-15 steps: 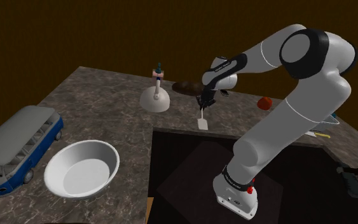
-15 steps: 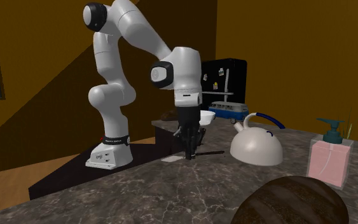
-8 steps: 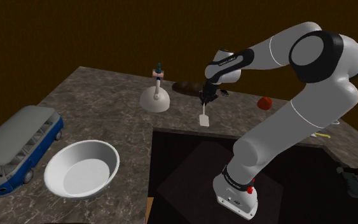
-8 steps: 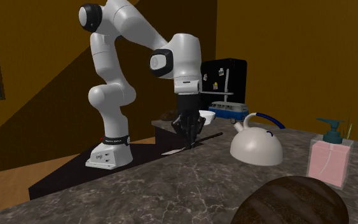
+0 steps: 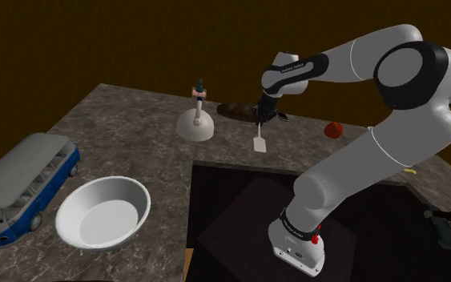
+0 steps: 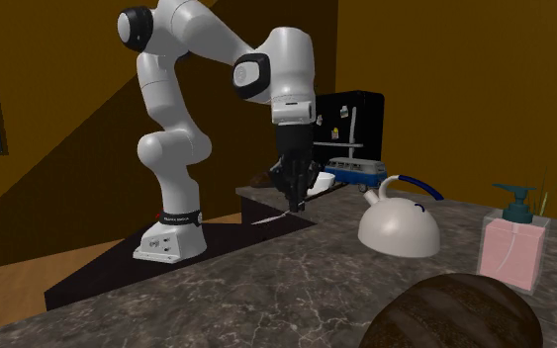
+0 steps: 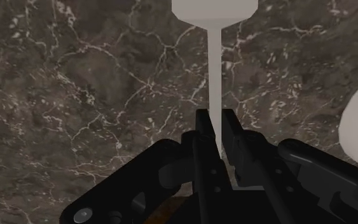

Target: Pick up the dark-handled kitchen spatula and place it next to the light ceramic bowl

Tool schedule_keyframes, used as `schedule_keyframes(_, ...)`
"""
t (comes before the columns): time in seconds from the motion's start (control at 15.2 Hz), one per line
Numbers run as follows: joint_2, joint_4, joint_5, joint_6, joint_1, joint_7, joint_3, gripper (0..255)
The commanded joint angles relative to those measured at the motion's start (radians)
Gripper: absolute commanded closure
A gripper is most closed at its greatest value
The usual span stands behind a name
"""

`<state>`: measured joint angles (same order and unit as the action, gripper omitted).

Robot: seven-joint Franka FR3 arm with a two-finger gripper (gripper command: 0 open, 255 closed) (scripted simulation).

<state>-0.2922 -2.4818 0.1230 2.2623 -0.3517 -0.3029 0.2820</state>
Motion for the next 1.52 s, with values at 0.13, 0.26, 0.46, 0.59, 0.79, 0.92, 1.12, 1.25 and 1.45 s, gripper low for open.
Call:
schedule_keyframes(0.13, -0.032, 0.028, 0.003, -0.060, -0.001, -0.003, -0.006, 255)
schedule_keyframes(0.26, -0.040, 0.038, 0.004, -0.078, -0.002, -0.003, -0.008, 255)
schedule_keyframes(0.46, -0.053, 0.021, -0.008, -0.080, 0.030, -0.082, -0.063, 255)
schedule_keyframes(0.59, -0.057, 0.016, -0.018, -0.081, 0.052, -0.134, -0.100, 255)
schedule_keyframes(0.79, -0.053, 0.017, -0.035, -0.083, 0.086, -0.211, -0.155, 255)
schedule_keyframes(0.92, -0.045, 0.024, -0.046, -0.084, 0.109, -0.262, -0.191, 255)
schedule_keyframes(1.12, -0.024, 0.043, -0.063, -0.085, 0.143, -0.336, -0.243, 255)
schedule_keyframes(1.25, -0.005, 0.062, -0.072, -0.087, 0.165, -0.386, -0.277, 255)
schedule_keyframes(1.45, 0.032, 0.098, -0.083, -0.090, 0.197, -0.460, -0.327, 255)
